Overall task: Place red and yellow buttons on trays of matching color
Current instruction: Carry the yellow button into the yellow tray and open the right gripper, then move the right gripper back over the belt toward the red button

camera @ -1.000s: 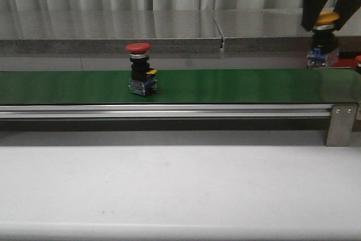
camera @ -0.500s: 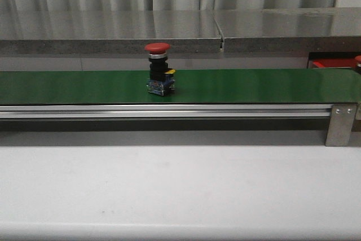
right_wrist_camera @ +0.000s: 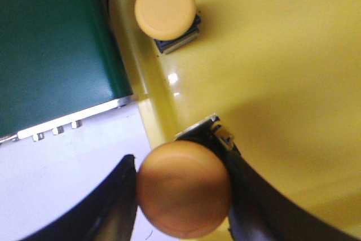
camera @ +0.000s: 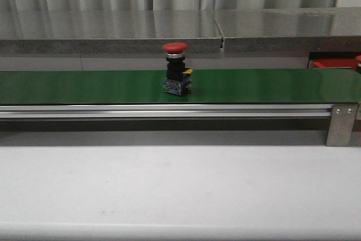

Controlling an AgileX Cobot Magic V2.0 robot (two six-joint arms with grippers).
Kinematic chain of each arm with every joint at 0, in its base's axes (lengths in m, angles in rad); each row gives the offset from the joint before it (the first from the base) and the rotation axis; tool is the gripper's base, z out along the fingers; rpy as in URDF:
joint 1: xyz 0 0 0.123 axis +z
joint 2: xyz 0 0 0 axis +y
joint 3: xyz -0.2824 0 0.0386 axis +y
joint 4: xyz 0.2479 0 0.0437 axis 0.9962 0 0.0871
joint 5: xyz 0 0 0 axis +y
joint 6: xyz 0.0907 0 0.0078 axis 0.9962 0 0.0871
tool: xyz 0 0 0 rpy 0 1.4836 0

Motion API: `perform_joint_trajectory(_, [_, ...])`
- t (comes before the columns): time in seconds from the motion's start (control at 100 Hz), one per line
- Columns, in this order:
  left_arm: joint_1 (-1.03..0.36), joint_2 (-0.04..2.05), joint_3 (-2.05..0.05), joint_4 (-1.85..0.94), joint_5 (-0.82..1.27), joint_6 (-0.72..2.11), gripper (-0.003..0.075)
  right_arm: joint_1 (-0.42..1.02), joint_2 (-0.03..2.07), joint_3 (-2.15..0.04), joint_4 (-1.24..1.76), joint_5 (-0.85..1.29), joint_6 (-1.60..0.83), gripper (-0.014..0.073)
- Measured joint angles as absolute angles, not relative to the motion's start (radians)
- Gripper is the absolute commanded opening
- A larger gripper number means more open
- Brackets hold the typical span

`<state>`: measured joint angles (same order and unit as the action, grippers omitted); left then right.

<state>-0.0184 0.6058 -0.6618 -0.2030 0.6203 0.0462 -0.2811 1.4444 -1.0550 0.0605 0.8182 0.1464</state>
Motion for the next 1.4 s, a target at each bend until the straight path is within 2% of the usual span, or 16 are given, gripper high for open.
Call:
perform_joint_trajectory(0.99, [-0.018, 0.606, -0.662, -0.203, 0.620, 0.046, -0.0020, -0.304, 1.649, -1.037, 0.149, 0.640, 0.149, 0.0262])
perform_joint_trajectory(1.07, [-0.018, 0.606, -0.662, -0.203, 0.620, 0.046, -0.0020, -0.304, 1.654, -1.037, 0.150, 0.640, 0.149, 0.0301])
perform_joint_trajectory(1.22, [-0.018, 0.606, -0.662, -0.203, 0.620, 0.046, -0.0020, -0.304, 1.657, -1.037, 0.150, 0.639, 0.149, 0.0443])
perform_joint_trajectory(1.4, [-0.018, 0.606, -0.662, -0.203, 0.620, 0.046, -0.0020, -0.304, 1.657, -1.037, 0.150, 0.638, 0.150, 0.0448])
